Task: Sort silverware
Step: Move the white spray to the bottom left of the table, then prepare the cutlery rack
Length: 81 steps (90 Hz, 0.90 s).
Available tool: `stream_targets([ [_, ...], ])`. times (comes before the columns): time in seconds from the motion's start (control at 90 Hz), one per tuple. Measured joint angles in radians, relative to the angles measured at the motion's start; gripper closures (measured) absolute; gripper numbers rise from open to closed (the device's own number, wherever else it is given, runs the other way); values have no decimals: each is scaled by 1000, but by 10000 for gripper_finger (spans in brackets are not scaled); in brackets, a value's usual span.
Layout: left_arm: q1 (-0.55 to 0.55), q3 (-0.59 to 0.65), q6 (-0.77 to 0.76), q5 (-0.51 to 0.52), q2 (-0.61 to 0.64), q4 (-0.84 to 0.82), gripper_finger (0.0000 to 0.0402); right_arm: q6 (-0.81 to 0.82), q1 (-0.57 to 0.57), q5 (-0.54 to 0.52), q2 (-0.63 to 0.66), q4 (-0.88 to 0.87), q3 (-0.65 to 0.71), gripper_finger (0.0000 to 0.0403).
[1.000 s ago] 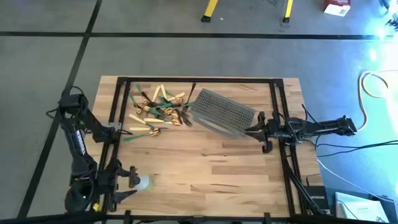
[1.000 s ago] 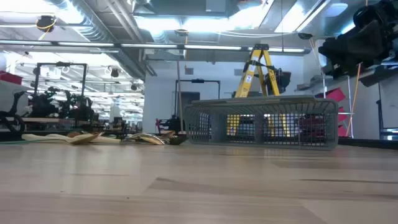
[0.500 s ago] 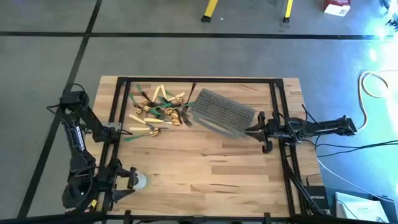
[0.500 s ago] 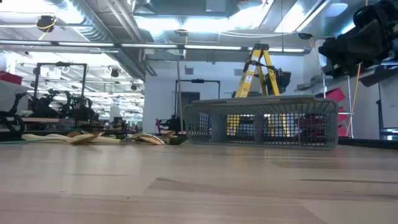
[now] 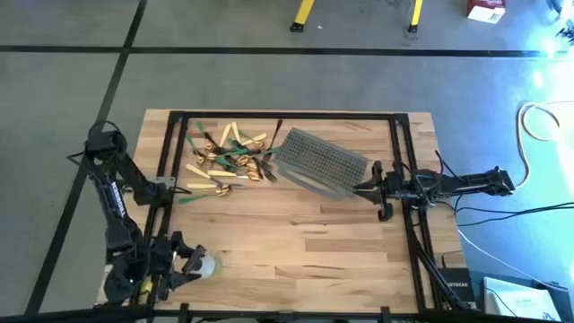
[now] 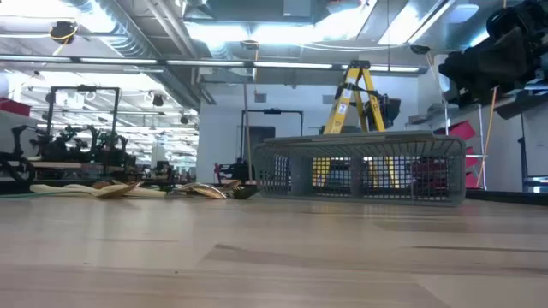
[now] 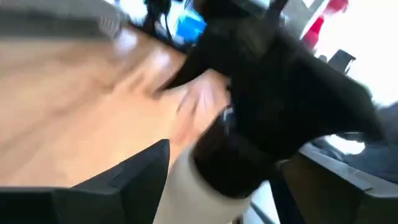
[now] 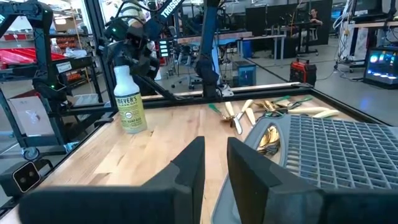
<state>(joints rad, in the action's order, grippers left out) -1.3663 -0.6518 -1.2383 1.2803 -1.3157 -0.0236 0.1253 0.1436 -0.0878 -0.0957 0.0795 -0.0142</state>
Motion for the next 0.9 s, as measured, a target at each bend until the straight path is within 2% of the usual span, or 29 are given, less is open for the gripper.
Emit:
stream_targets([
  [0.089,0,0,-61,-45,1,-26,116,0,0,0,0,0,0,350],
  [0.267,-10,0,-32,-43,1,-26,116,-1,0,0,0,0,0,350],
  [0.7,-20,0,286,-30,4,-50,116,-1,0,0,0,0,0,350],
  [0.9,-53,0,399,-43,68,-56,116,-1,0,0,0,0,0,350],
])
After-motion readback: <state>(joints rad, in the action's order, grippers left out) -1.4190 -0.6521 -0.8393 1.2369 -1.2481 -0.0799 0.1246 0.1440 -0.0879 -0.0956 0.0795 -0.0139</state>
